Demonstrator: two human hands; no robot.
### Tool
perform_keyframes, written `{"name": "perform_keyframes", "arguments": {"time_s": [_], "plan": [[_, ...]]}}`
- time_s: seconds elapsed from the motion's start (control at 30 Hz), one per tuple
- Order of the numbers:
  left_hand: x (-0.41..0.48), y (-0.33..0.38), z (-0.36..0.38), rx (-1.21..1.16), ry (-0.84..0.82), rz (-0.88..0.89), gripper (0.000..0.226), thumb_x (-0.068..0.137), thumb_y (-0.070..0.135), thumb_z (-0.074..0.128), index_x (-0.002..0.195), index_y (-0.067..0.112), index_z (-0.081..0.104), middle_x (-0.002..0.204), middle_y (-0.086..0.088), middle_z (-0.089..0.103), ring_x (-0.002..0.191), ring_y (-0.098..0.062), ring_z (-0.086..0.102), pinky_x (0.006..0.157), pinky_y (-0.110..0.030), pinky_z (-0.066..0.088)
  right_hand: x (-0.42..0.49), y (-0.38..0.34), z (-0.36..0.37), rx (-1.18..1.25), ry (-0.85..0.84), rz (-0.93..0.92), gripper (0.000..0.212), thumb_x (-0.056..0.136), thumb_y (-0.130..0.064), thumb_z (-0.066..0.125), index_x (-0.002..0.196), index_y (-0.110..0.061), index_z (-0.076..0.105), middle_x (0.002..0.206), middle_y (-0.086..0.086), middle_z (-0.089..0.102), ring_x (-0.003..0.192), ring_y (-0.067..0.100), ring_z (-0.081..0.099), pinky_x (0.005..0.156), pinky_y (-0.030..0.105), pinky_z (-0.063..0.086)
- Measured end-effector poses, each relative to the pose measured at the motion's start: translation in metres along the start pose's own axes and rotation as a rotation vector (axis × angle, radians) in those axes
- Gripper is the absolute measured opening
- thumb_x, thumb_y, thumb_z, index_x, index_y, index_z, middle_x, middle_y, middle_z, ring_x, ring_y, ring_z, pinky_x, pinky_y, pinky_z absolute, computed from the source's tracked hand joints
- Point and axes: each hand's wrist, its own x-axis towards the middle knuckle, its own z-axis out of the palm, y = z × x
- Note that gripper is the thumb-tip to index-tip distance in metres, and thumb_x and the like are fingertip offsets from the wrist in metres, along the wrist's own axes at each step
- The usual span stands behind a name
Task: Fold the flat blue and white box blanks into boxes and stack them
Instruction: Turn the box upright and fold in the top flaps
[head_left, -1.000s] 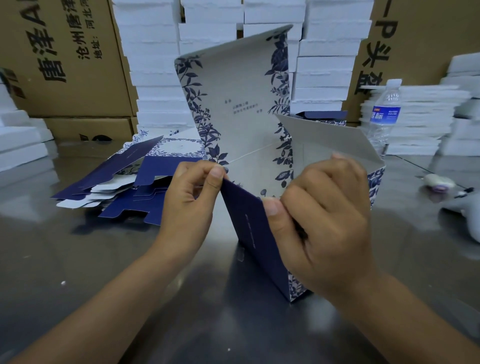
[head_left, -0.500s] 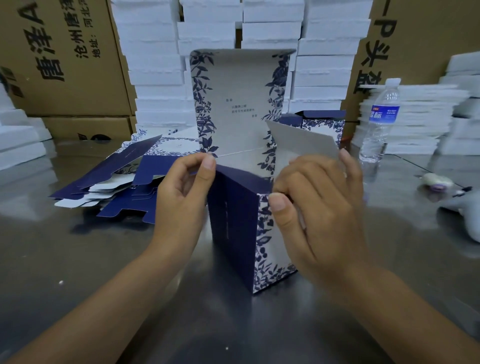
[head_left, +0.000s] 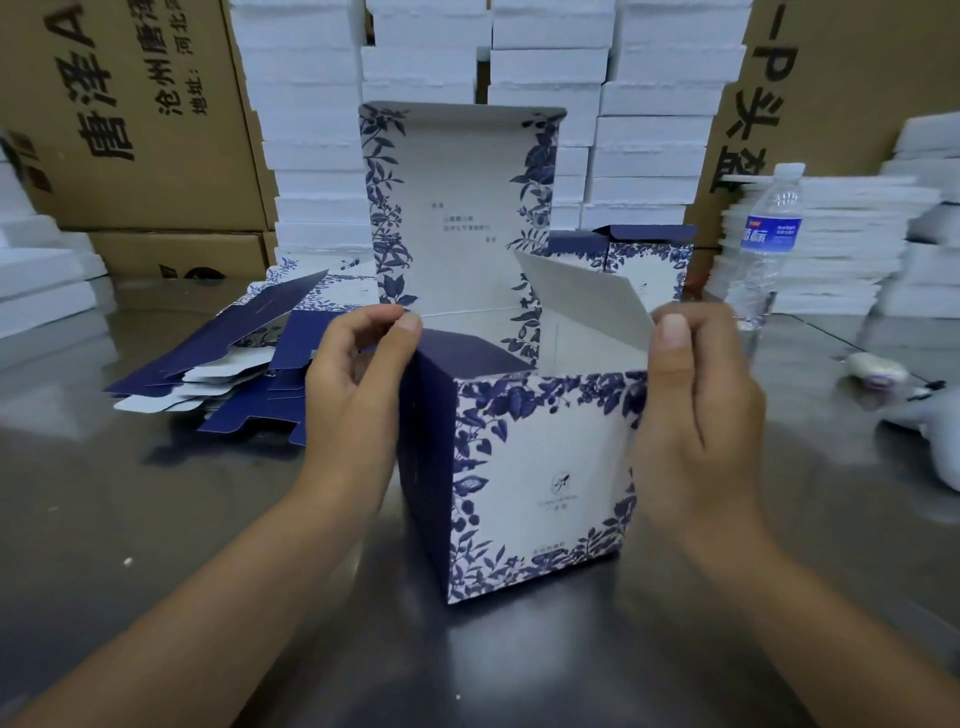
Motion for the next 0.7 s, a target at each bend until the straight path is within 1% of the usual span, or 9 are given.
{"name": "perform_keyframes", "arguments": {"time_s": [0.03,0.1,0.2,0.3,0.33,0.4,0.47,0.57,0.7], "plan": [[0.0,0.001,0.0,-0.009,0.003,-0.01,0.012,0.077,0.033,0.062,0.088,0.028,0.065,0.09,0.01,0.065,0.085,-0.006,0.06,0.079,-0.022,0.045,-0.001,0.0,0.001,0.03,-0.033,0.044,0.026,0.093,-0.041,0.03,0.078,-0.025,0.043,0.062,-0.009,0.043,0.061,0.0,0.042,0.056,0.016,0.034],[0.001,0.003,0.0,-0.041,0.008,-0.026,0.01,0.086,0.021,0.059,0.088,0.027,0.067,0.087,0.011,0.065,0.078,-0.003,0.062,0.071,-0.019,0.048,-0.001,-0.004,0.003,0.179,-0.086,0.16,0.036,0.09,-0.047,0.034,0.073,-0.018,0.045,0.061,0.003,0.044,0.06,0.003,0.04,0.055,0.026,0.034],[0.0,0.007,0.0,-0.068,0.01,-0.066,0.026,0.093,0.012,0.048,0.089,0.027,0.068,0.084,0.014,0.067,0.068,0.002,0.063,0.059,-0.013,0.05,-0.001,-0.007,0.007,0.446,-0.108,0.365,0.029,0.084,-0.048,0.048,0.067,-0.024,0.05,0.064,0.001,0.045,0.066,0.017,0.042,0.061,0.032,0.033],[0.0,0.011,0.001,-0.035,-0.028,-0.075,0.032,0.095,0.01,0.041,0.095,0.028,0.068,0.074,0.022,0.069,0.064,0.006,0.063,0.053,-0.009,0.048,0.002,-0.006,0.006,0.461,-0.223,0.469,0.025,0.074,-0.045,0.059,0.06,-0.026,0.051,0.067,0.006,0.044,0.067,0.021,0.04,0.066,0.037,0.033],[0.0,0.012,0.002,-0.02,-0.041,-0.072,0.034,0.095,0.009,0.039,0.097,0.028,0.067,0.074,0.024,0.068,0.065,0.008,0.063,0.053,-0.009,0.047,0.005,-0.005,0.004,0.46,-0.289,0.52,0.023,0.074,-0.043,0.06,0.058,-0.027,0.055,0.065,0.004,0.047,0.066,0.02,0.045,0.065,0.037,0.038],[0.001,0.015,0.001,-0.015,-0.066,-0.086,0.039,0.095,0.007,0.035,0.099,0.031,0.066,0.083,0.023,0.067,0.068,0.009,0.063,0.054,-0.009,0.046,0.01,-0.003,0.0,0.439,-0.445,0.59,0.025,0.079,-0.037,0.062,0.056,-0.032,0.065,0.057,-0.006,0.058,0.059,0.013,0.058,0.059,0.023,0.048],[0.003,0.016,0.0,-0.026,-0.087,-0.103,0.041,0.095,0.006,0.033,0.099,0.033,0.065,0.096,0.015,0.063,0.07,0.008,0.063,0.054,-0.009,0.047,0.016,-0.005,-0.004,0.395,-0.543,0.612,0.031,0.085,-0.03,0.061,0.055,-0.029,0.067,0.052,-0.005,0.06,0.048,0.008,0.055,0.047,0.014,0.043],[0.003,0.017,-0.001,-0.046,-0.124,-0.148,0.041,0.095,0.007,0.031,0.105,0.03,0.063,0.106,0.01,0.061,0.07,0.006,0.063,0.055,-0.01,0.047,0.022,-0.011,-0.012,0.289,-0.639,0.569,0.038,0.085,-0.029,0.057,0.049,-0.017,0.054,0.046,0.001,0.045,0.04,0.009,0.039,0.038,0.013,0.031],[0.0,0.022,0.003,-0.089,-0.177,-0.237,0.04,0.097,0.009,0.029,0.119,0.022,0.059,0.103,0.009,0.062,0.066,0.004,0.064,0.053,-0.01,0.047,0.028,-0.017,-0.018,0.133,-0.695,0.476,0.04,0.086,-0.024,0.054,0.056,-0.006,0.037,0.063,0.007,0.032,0.056,0.021,0.026,0.053,0.029,0.023]]}}
